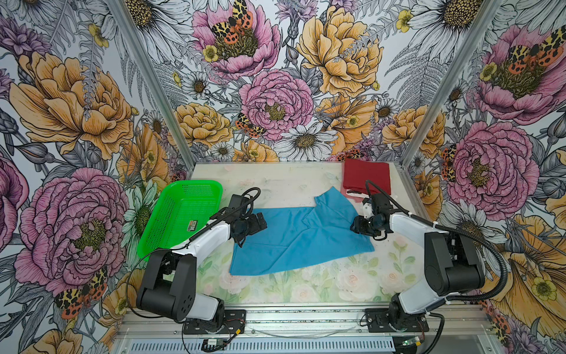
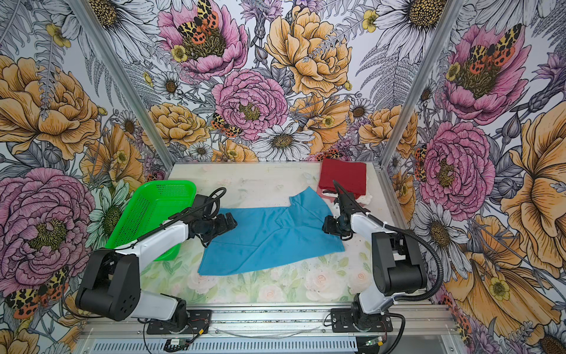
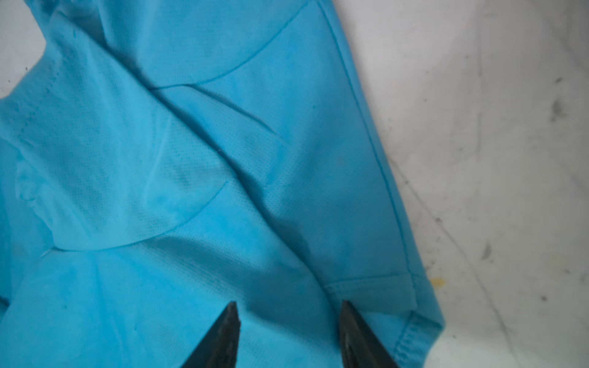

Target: Fold and stack the t-shirts

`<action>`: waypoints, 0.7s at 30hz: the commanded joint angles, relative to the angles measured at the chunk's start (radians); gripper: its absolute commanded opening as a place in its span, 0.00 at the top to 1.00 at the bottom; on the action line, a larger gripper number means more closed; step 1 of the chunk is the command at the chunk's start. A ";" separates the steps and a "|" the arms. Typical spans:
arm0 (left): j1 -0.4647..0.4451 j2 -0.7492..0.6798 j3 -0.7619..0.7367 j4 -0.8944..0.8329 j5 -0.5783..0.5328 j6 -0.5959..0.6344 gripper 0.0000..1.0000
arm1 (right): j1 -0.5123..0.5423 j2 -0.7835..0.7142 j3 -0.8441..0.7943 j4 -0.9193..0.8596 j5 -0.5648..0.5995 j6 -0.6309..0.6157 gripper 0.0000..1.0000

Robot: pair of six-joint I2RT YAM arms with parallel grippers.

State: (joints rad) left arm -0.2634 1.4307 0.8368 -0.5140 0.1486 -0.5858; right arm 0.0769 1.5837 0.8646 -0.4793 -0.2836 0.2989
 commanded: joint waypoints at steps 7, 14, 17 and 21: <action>0.020 -0.025 -0.035 0.036 0.025 0.023 0.01 | -0.003 -0.013 0.006 -0.045 -0.009 -0.006 0.52; 0.035 -0.050 -0.055 0.042 0.036 0.027 0.01 | 0.004 -0.083 -0.006 -0.067 0.005 0.022 0.90; 0.045 -0.053 -0.060 0.048 0.045 0.030 0.01 | 0.003 -0.152 -0.021 -0.094 0.029 0.046 0.95; 0.058 -0.064 -0.064 0.051 0.056 0.037 0.01 | 0.006 -0.283 -0.073 -0.146 0.024 0.096 0.95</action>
State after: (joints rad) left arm -0.2192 1.3922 0.7887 -0.4881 0.1780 -0.5720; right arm 0.0784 1.3842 0.8223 -0.5735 -0.2729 0.3496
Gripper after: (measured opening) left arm 0.988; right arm 0.054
